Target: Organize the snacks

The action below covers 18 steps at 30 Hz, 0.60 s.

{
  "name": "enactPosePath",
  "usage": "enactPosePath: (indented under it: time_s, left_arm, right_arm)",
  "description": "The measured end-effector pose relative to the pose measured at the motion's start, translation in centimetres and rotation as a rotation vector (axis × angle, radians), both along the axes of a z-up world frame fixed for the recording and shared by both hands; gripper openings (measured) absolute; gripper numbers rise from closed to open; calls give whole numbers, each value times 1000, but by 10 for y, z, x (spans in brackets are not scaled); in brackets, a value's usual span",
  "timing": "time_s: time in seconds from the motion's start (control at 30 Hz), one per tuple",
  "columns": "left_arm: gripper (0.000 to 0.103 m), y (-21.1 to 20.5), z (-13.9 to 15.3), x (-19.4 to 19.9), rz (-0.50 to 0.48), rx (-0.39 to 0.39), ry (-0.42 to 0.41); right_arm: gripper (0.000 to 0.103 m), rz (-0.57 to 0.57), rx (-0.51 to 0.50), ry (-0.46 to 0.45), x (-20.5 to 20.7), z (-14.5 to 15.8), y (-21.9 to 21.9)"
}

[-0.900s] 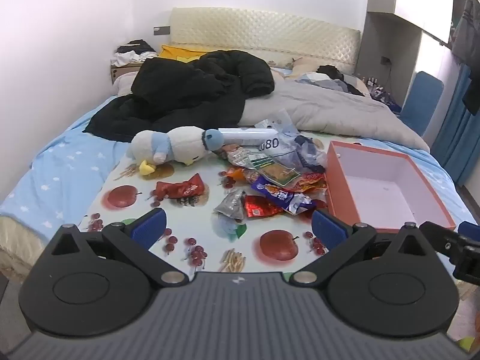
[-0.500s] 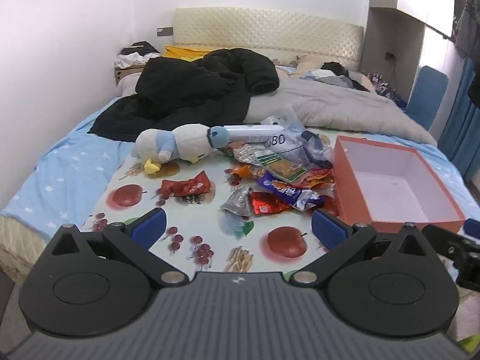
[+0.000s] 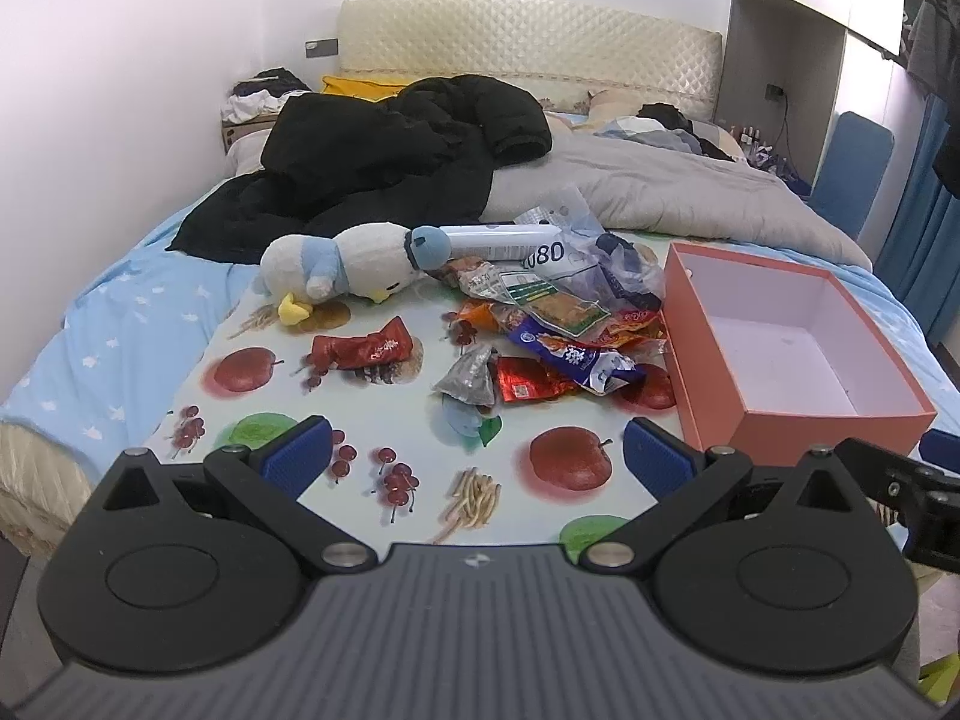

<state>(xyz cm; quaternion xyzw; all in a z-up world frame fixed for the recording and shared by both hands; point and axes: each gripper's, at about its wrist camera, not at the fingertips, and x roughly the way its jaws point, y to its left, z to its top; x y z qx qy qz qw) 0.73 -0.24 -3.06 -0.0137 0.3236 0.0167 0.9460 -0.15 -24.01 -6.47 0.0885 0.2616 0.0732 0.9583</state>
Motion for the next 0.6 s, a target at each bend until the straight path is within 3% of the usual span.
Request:
enactPosePath:
  time_s: [0.6]
  left_arm:
    - [103, -8, 4, -6, -20, -5, -9]
  right_arm:
    - [103, -1, -15, -6, -5, 5, -6]
